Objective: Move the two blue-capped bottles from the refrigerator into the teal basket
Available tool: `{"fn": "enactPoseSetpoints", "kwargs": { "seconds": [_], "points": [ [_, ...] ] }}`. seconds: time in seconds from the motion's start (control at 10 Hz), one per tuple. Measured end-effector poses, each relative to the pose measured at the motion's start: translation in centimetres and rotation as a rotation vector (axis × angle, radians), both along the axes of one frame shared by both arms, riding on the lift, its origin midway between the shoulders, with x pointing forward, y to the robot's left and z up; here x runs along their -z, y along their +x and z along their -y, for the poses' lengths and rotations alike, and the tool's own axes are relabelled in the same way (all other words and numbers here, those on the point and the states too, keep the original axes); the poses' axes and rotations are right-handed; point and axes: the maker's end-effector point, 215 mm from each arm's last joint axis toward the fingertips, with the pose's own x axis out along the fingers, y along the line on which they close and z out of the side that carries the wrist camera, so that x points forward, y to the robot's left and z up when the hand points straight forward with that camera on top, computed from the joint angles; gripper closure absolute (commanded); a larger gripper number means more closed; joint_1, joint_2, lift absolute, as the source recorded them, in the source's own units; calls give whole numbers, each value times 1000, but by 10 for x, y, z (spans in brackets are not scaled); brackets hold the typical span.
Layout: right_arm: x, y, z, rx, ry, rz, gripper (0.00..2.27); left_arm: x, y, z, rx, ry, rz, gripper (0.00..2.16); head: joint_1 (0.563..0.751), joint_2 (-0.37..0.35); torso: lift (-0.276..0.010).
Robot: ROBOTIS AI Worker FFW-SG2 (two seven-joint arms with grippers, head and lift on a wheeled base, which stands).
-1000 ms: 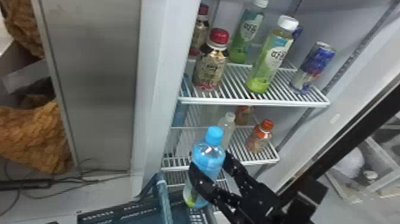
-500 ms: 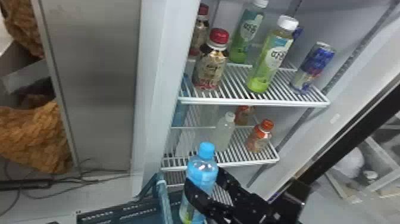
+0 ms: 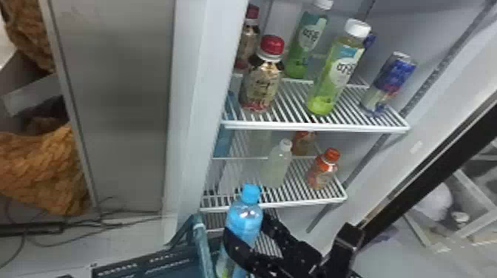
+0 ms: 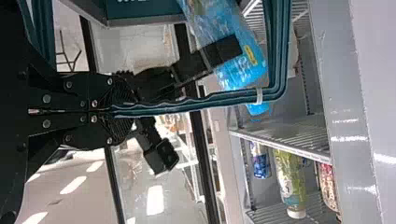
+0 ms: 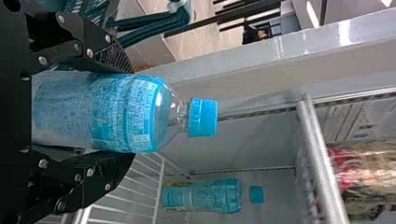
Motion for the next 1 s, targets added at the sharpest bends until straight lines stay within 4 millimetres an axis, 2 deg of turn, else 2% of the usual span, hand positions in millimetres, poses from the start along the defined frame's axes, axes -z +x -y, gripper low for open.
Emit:
{"fn": "enactPoseSetpoints", "kwargs": {
  "seconds": [0.1,0.4,0.6,1.0],
  "points": [
    [4,3,0,-11,6,4,421,0,0,0,0,-1,0,1159,695,-350,-164],
    [-2,8,2,-9,9,41,420,0,0,0,0,-1,-1,1159,695,-350,-164],
    [-8,22,12,21,6,92,417,0,0,0,-1,0,-1,1159,695,-350,-164],
    [0,48,29,79,-20,134,219,-1,0,0,-4,-7,-5,1159,695,-350,-164]
  ]
}}
